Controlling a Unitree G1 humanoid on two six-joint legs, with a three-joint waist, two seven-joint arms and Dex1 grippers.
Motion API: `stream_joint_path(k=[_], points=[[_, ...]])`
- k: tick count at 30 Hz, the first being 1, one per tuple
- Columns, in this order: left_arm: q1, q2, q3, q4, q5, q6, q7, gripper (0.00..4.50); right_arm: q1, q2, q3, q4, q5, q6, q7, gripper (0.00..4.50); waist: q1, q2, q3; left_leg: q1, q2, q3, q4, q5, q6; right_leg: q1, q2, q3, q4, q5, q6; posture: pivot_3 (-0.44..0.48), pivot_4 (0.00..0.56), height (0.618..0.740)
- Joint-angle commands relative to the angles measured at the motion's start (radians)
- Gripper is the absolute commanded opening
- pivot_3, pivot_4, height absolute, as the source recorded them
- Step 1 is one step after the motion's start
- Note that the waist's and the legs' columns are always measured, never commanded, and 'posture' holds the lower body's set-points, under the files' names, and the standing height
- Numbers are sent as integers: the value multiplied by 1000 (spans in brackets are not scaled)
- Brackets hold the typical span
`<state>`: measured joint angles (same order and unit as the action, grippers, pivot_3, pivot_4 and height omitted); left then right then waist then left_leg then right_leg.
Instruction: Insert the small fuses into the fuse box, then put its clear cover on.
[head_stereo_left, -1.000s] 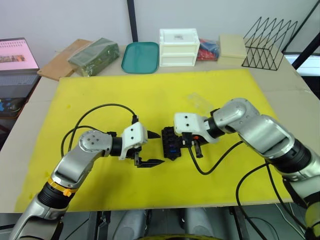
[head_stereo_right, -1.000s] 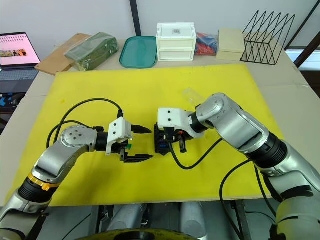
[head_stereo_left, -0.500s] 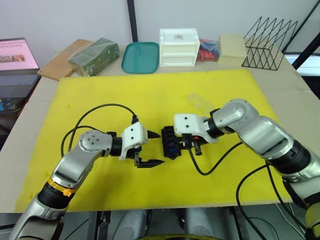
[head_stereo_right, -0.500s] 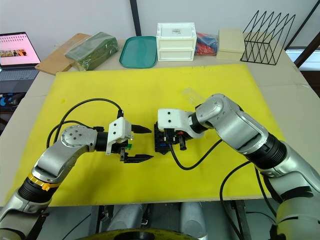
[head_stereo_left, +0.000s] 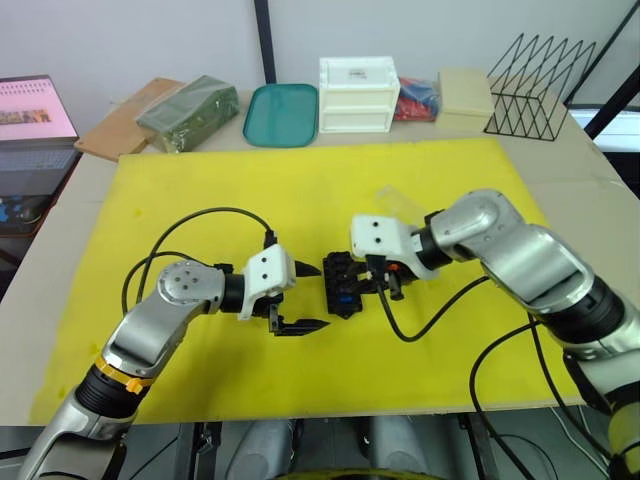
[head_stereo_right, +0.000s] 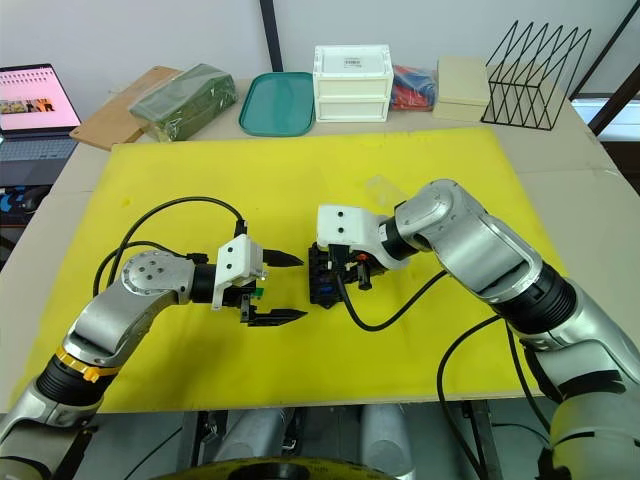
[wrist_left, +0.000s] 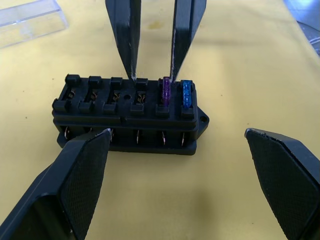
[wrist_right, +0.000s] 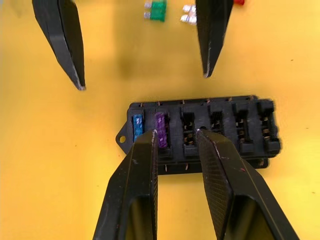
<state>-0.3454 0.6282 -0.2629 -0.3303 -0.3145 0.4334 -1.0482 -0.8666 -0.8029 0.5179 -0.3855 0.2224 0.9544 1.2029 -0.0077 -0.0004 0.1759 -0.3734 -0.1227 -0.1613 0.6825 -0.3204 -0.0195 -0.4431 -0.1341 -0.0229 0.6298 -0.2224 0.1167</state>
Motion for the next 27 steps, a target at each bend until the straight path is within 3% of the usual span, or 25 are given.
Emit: stream_joint_path(k=[1,7,27], points=[[0,3,4,-29,-4,-6,-1,4500,-19,7,-48,-26,34,3,3,1338,0,0,0,0,0,0,0,0,0,0,0,0,0,0,0,0,150,740],[-4,4,9,-22,-3,-7,1,4500,12,12,-84,-35,97,3,3,29,0,0,0,0,0,0,0,0,0,0,0,0,0,0,0,0,150,740],[-10,9,14,-21,-6,-3,-4,4500,109,0,-15,16,37,-79,-47,29,0,0,0,0,0,0,0,0,0,0,0,0,0,0,0,0,150,740]])
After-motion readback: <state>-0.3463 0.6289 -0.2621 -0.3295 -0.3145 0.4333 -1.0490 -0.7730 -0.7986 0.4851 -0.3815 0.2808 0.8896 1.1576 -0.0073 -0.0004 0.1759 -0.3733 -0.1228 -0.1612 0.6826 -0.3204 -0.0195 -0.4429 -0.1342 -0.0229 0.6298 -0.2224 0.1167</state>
